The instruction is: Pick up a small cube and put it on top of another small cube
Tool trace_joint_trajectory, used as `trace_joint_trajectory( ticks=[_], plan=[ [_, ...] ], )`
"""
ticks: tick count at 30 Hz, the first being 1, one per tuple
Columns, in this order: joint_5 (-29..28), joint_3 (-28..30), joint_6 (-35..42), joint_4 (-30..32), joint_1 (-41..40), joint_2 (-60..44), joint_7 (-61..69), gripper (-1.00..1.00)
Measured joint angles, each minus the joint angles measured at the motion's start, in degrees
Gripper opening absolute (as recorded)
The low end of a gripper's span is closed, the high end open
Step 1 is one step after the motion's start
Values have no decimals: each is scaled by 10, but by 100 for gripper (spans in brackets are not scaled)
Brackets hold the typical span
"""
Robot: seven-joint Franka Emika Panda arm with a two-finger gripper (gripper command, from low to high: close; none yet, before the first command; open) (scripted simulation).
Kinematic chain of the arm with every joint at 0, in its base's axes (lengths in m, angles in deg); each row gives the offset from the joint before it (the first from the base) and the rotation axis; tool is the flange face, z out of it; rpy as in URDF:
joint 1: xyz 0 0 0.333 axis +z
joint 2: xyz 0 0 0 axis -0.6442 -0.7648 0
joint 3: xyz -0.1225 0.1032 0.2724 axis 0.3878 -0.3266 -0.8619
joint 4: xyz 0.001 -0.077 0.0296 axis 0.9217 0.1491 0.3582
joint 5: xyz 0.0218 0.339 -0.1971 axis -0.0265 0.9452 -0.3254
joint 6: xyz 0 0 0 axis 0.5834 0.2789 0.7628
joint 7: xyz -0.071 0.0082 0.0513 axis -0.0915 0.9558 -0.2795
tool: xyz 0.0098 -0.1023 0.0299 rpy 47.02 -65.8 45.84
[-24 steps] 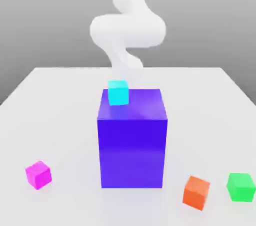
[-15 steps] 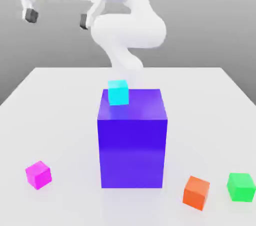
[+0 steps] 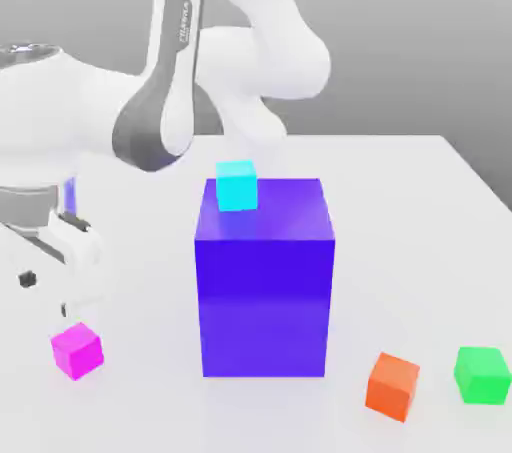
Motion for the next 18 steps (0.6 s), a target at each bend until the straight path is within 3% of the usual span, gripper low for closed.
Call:
trace_joint_trajectory(
  ticks=[5,6,13,18],
  plan=[
    [42,-35,-80,-15,-31,-104,30,0],
    [44,-39,-91,-18,-35,-118,32,-100],
    [43,-40,-91,-18,-36,-118,31,-100],
    [14,-20,-19,1,-23,-27,9,-100]
  ],
)
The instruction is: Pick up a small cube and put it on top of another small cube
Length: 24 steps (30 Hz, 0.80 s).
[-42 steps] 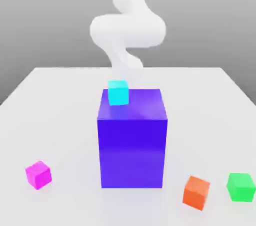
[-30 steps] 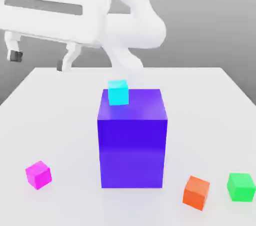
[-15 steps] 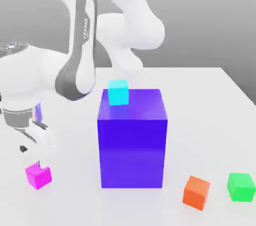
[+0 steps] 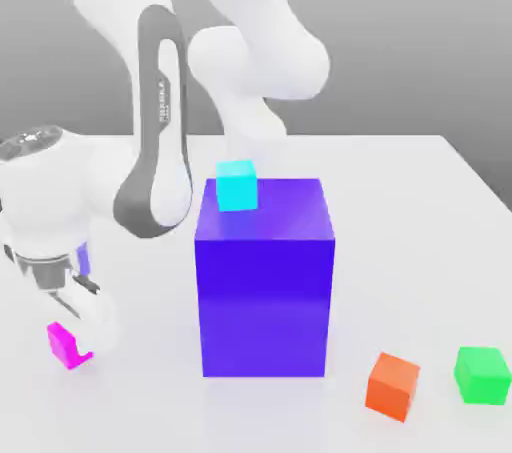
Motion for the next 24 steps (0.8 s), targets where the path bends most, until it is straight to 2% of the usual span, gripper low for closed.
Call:
trace_joint_trajectory(
  ticks=[3,8,21,24],
  plan=[
    [-9,-6,45,-27,7,5,4,-100],
    [-37,-78,79,-57,92,3,-23,-100],
    [-92,-262,126,-87,304,22,-93,-100],
    [-140,-286,109,-108,368,-14,-135,-100]
  ],
)
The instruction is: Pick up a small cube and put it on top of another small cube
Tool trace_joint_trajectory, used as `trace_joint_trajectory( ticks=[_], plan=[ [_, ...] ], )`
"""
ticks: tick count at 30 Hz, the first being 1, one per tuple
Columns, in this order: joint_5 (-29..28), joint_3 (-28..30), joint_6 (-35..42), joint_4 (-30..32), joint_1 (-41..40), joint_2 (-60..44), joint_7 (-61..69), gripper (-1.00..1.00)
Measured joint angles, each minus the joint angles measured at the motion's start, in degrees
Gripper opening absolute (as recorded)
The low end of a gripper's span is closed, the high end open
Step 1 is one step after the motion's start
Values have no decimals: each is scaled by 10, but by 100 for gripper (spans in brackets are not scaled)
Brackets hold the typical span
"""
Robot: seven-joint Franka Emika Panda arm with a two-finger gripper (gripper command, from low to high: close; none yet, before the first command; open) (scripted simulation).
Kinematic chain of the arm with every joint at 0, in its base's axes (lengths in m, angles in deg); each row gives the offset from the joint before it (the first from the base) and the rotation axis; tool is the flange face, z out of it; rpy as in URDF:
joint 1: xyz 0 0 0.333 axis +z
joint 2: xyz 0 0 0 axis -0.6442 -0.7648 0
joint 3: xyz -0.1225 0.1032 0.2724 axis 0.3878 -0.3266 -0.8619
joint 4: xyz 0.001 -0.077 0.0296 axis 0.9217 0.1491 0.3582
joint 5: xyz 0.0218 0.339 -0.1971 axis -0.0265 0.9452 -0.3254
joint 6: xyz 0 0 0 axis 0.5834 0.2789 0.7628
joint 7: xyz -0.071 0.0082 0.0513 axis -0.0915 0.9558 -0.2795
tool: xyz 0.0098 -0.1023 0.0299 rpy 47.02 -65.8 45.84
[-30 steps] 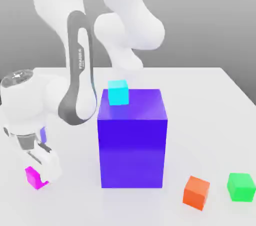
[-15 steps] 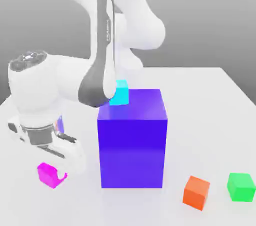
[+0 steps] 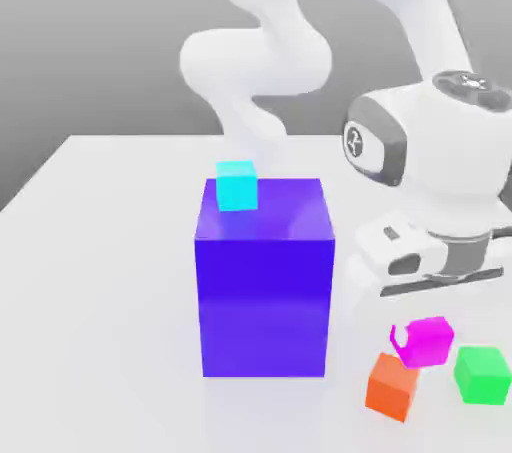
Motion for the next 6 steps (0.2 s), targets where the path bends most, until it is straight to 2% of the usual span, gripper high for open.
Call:
trace_joint_trajectory(
  ticks=[2,3,6],
  plan=[
    [-41,13,-28,-11,35,-42,-31,-100],
    [-56,24,-40,-14,48,-58,-42,100],
    [-56,24,-40,-14,48,-58,-42,100]
  ],
)
